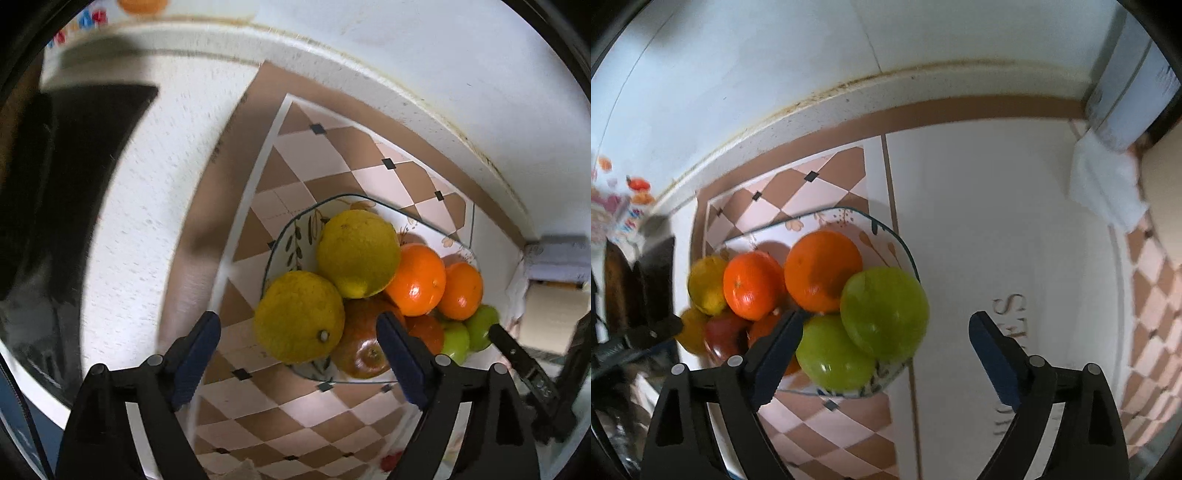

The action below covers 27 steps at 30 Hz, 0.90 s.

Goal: Organize fruits
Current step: 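Lift both tools back from the plate toward the cherry tomatoes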

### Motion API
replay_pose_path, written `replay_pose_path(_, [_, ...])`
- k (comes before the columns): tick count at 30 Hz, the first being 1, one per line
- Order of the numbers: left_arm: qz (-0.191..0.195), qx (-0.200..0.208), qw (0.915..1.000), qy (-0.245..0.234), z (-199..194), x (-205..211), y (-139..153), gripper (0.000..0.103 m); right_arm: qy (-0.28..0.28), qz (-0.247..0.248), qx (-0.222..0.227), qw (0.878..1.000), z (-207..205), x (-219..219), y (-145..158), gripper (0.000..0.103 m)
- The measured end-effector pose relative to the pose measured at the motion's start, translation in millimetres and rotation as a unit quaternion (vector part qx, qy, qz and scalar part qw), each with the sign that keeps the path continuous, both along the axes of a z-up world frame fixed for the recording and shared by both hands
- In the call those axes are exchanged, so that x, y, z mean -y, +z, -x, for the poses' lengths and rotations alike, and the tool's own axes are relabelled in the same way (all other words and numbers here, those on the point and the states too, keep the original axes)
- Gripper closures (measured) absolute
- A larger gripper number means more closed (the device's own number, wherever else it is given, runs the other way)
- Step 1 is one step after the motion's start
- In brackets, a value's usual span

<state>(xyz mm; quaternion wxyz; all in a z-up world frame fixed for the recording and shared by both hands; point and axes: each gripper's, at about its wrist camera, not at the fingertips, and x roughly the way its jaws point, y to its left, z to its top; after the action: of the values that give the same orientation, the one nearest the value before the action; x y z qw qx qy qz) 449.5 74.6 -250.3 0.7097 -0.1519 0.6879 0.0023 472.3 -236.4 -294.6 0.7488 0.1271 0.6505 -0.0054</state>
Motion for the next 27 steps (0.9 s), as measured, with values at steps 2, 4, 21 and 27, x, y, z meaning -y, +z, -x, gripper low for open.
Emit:
replay_pose_path(2, [-0.029, 0.017, 0.9993, -0.019, 9, 6, 8, 0.017, 0.012, 0.023, 0.012, 1.0, 9, -7, 10, 0.009])
replay_pose_path(4, [-0.051, 0.03, 0.9977, -0.034, 19, 12, 15, 0.013, 0.022, 0.039, 0.021, 0.999, 21, -15, 18, 0.007])
replay_pose_path(21, [-0.139, 0.183, 0.9697, -0.081, 118, 45, 100, 0.01, 0.03, 0.092, 0.119, 0.988, 128, -34, 107, 0.007])
replay_pose_path(27, [-0.132, 0.221, 0.963, -0.079, 158, 41, 134, 0.01, 0.03, 0.093, 0.153, 0.983, 169, -41, 144, 0.007])
